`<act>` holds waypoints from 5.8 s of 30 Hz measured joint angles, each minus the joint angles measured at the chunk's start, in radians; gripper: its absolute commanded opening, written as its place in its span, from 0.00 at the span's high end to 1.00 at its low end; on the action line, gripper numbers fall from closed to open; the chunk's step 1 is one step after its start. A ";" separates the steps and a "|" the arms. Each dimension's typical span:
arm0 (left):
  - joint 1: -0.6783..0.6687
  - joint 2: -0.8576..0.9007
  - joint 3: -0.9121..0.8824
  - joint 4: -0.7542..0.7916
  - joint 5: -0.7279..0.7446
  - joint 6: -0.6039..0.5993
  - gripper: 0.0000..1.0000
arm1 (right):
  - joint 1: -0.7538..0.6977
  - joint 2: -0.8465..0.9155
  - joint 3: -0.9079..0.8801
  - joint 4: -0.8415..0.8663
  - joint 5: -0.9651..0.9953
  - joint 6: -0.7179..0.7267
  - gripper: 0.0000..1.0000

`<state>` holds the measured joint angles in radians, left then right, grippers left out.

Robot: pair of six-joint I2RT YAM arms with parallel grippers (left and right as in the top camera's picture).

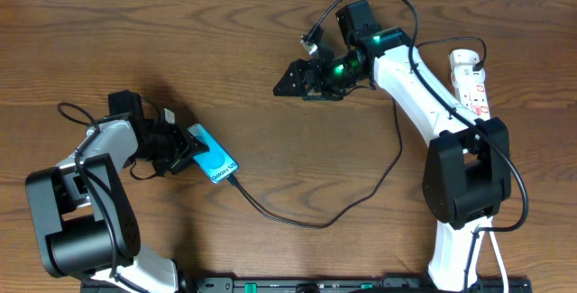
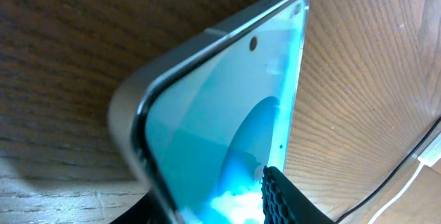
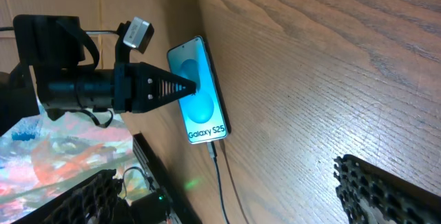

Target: Plug charger to phone and switch on socket

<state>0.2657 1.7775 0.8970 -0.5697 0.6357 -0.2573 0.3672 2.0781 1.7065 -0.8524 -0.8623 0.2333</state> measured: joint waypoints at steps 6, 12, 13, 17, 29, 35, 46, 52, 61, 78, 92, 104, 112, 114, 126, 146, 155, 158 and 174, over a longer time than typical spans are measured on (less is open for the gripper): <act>0.000 -0.002 0.000 -0.008 -0.006 0.000 0.62 | 0.000 0.000 0.000 0.000 0.000 0.000 0.01; 0.000 -0.002 0.000 -0.022 -0.008 0.000 0.63 | 0.000 0.000 0.000 0.000 0.000 0.000 0.01; 0.000 -0.002 0.000 -0.027 -0.009 0.000 0.62 | 0.000 0.000 0.000 0.000 0.000 0.000 0.01; 0.000 -0.005 0.001 -0.047 -0.023 0.000 0.62 | 0.000 0.000 0.000 0.000 0.000 0.000 0.01; 0.000 -0.018 0.001 -0.050 -0.040 0.000 0.62 | -0.003 0.000 0.000 -0.008 0.010 0.000 0.01; 0.000 -0.283 -0.003 -0.057 -0.075 0.002 0.48 | -0.088 -0.009 0.003 -0.183 0.191 0.009 0.01; 0.000 -0.682 -0.001 -0.100 -0.078 0.003 0.39 | -0.286 -0.357 0.002 -0.254 0.602 0.130 0.01; 0.000 -0.682 -0.001 -0.111 -0.078 0.003 0.40 | -0.468 -0.493 0.005 -0.224 0.766 0.218 0.01; 0.000 -0.666 -0.001 -0.112 -0.079 0.003 0.40 | -0.800 -0.387 0.005 -0.132 0.534 0.179 0.01; 0.000 -0.666 -0.001 -0.130 -0.083 0.003 0.39 | -0.874 -0.068 0.005 -0.129 0.331 -0.280 0.01; 0.000 -0.666 -0.001 -0.130 -0.093 0.003 0.39 | -0.772 0.008 0.005 -0.038 0.362 -0.359 0.01; 0.000 -0.666 -0.001 -0.130 -0.093 0.003 0.39 | -0.765 0.042 0.005 -0.023 0.431 -0.346 0.01; 0.000 -0.666 -0.001 -0.137 -0.095 0.003 0.39 | -0.765 0.042 0.005 0.006 0.458 -0.295 0.01; 0.000 -0.666 -0.001 -0.140 -0.101 0.003 0.39 | -0.765 0.042 0.005 0.006 0.460 -0.288 0.01; 0.000 -0.666 -0.001 -0.144 -0.119 0.003 0.38 | -0.756 0.102 0.005 0.023 0.467 -0.269 0.01; 0.000 -0.666 -0.001 -0.145 -0.119 0.003 0.38 | -0.734 0.111 0.006 0.032 0.489 -0.185 0.01; 0.000 -0.666 -0.001 -0.147 -0.119 0.003 0.38 | -0.716 0.111 0.010 0.051 0.496 -0.172 0.01; 0.000 -0.666 -0.001 -0.148 -0.119 0.003 0.38 | -0.715 0.111 0.010 0.053 0.500 -0.165 0.01; 0.000 -0.666 -0.001 -0.154 -0.119 0.003 0.38 | -0.715 0.139 0.032 0.056 0.494 -0.145 0.01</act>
<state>0.2657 1.1110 0.8963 -0.7235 0.5167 -0.2539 -0.3473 2.2169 1.7390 -0.7959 -0.3687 0.0887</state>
